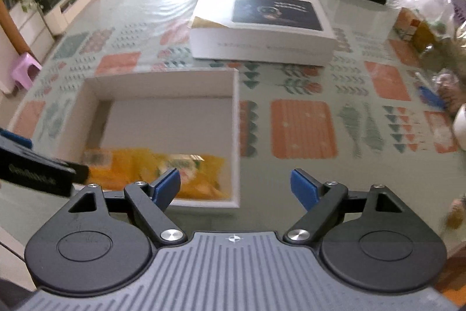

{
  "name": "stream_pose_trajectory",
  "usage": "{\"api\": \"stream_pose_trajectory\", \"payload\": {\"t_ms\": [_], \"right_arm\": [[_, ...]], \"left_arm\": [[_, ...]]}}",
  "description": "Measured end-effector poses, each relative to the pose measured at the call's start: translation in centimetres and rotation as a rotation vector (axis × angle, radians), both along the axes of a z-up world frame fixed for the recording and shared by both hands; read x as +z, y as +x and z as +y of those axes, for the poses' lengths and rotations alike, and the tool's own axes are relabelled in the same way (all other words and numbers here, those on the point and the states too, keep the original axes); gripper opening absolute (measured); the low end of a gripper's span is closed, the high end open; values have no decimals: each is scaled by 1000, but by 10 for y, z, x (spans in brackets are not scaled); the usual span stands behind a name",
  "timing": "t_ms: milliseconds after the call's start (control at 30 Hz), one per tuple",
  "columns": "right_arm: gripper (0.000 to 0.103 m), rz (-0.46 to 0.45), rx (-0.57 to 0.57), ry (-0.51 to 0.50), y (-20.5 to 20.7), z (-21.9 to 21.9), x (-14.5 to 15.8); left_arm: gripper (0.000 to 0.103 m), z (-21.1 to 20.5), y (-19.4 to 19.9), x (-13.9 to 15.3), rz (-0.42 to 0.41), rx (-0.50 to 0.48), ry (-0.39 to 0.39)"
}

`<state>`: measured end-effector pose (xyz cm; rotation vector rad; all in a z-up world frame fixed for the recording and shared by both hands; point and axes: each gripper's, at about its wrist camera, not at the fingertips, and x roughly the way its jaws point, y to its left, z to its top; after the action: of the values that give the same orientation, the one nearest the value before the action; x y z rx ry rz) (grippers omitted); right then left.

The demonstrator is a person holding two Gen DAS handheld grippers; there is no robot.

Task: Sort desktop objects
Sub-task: 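Move both tools away from the white box toward the robot-picture tablet box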

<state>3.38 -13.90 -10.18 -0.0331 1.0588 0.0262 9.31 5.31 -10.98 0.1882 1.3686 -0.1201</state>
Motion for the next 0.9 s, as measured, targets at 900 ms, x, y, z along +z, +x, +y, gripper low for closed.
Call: {"api": "stream_pose_trajectory", "payload": {"t_ms": [900], "right_arm": [[103, 13, 6, -67, 19, -19, 3]], "left_arm": [[103, -9, 21, 22, -21, 22, -60]]}}
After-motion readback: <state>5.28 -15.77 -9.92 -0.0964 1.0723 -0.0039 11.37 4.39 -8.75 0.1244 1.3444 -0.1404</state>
